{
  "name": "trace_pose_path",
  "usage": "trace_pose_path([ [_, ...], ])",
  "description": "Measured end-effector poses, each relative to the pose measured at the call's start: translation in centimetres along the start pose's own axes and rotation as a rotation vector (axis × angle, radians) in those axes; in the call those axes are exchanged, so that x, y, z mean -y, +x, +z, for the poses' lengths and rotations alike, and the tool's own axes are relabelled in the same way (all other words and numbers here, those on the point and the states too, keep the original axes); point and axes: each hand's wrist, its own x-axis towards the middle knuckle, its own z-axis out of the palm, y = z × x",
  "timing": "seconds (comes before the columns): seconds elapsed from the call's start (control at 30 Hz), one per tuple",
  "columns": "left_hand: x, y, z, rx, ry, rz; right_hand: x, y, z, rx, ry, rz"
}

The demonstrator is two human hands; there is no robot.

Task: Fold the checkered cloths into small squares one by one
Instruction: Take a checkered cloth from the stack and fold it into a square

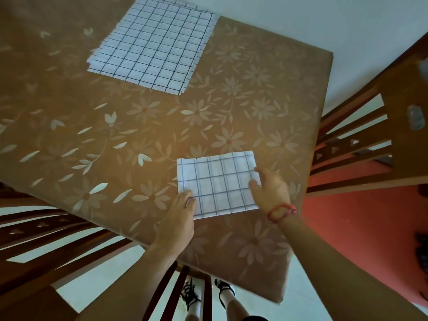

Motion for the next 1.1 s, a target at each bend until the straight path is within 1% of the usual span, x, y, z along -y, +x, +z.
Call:
trace_pose_path([
  [0.07,-0.2,-0.1,0.0,0.010,0.000,-0.027,-0.7,1.1,-1.9,0.028,0.088,0.257],
  [0.1,-0.3,-0.1,0.0,0.017,-0.005,-0.040,-1.1,1.5,-2.3,0.042,0.166,0.343],
  [0.2,-0.5,-0.1,0.0,0.030,-0.022,-0.063,-1.7,2.0,-2.6,0.060,0.385,0.472],
  [0.23,-0.5,-0.2,-0.1,0.036,-0.026,-0.067,-1.6,2.0,-2.4,0.083,0.421,0.507],
  [0.3,-0.6,-0.2,-0.2,0.042,-0.032,-0.067,-1.6,2.1,-2.0,0.128,0.415,0.548],
  [0.47,-0.6,-0.3,-0.3,0.042,-0.039,-0.070,-1.6,3.1,-1.1,0.122,0.402,0.568],
  [0.57,-0.6,-0.3,-0.3,0.042,-0.041,-0.068,-1.3,3.7,-1.1,0.200,0.365,0.553],
  [0.63,-0.6,-0.3,-0.3,0.038,-0.042,-0.061,-0.9,4.0,-1.2,0.232,0.346,0.504],
  [0.77,-0.6,-0.4,-0.3,0.024,-0.034,-0.057,-0.8,4.8,-1.0,0.140,0.175,0.360],
  [0.87,-0.4,-0.5,-0.3,0.012,-0.033,-0.056,-0.7,5.1,-1.0,0.118,0.126,0.304],
  [1.0,-0.3,-0.7,-0.5,-0.020,-0.068,-0.057,-1.0,4.7,-0.7,0.129,0.195,0.334],
  [1.1,-0.8,-0.6,-1.1,-0.062,-0.086,-0.034,-1.5,3.7,-1.0,0.063,0.338,0.396],
])
